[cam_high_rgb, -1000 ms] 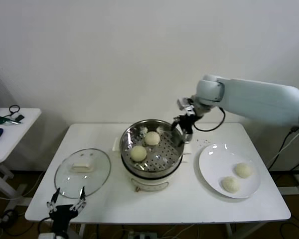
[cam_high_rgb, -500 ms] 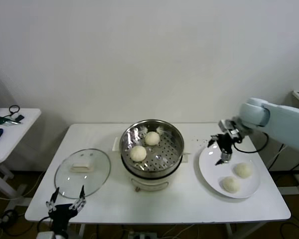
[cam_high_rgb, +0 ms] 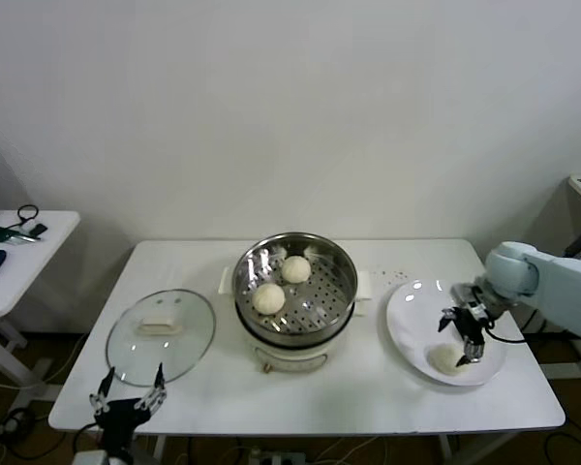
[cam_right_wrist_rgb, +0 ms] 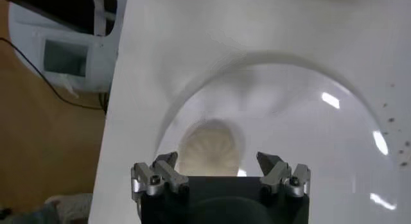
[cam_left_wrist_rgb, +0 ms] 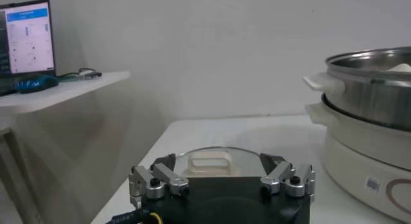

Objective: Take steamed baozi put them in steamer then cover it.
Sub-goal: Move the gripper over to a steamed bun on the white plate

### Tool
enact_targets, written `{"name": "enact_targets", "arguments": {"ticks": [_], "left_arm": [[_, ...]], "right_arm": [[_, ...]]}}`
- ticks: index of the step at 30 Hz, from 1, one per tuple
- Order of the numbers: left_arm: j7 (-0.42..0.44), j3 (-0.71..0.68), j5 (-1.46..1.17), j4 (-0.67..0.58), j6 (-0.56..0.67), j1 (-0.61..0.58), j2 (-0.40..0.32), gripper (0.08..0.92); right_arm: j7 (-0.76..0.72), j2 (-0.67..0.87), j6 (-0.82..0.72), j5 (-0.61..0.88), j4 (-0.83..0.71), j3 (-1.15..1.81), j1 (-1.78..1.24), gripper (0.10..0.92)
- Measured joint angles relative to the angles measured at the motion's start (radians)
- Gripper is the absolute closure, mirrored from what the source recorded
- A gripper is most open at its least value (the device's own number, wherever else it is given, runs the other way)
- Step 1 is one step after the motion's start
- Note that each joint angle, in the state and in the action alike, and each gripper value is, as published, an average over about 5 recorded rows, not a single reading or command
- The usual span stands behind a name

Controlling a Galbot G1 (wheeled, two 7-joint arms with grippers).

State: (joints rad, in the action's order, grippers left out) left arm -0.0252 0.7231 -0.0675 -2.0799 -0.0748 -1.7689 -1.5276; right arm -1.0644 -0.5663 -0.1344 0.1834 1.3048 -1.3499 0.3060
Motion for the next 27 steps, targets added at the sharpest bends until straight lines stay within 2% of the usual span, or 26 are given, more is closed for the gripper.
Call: {"name": "enact_targets", "arguments": {"ticks": [18,27], "left_arm": [[-0.001,-0.002,0.007,0.010,0.003,-0.007,0.000,0.177],[-0.002,-0.004,0.010,0.010,0.003,-0.006,0.000,0.177]], "right_arm": [[-0.004,-0.050,0.005,-0.038,-0.076,0.025,-0.074,0.210],[-0.010,-0.057,0.013,-0.042,-0.088,0.021,-0.069,0.312]]}}
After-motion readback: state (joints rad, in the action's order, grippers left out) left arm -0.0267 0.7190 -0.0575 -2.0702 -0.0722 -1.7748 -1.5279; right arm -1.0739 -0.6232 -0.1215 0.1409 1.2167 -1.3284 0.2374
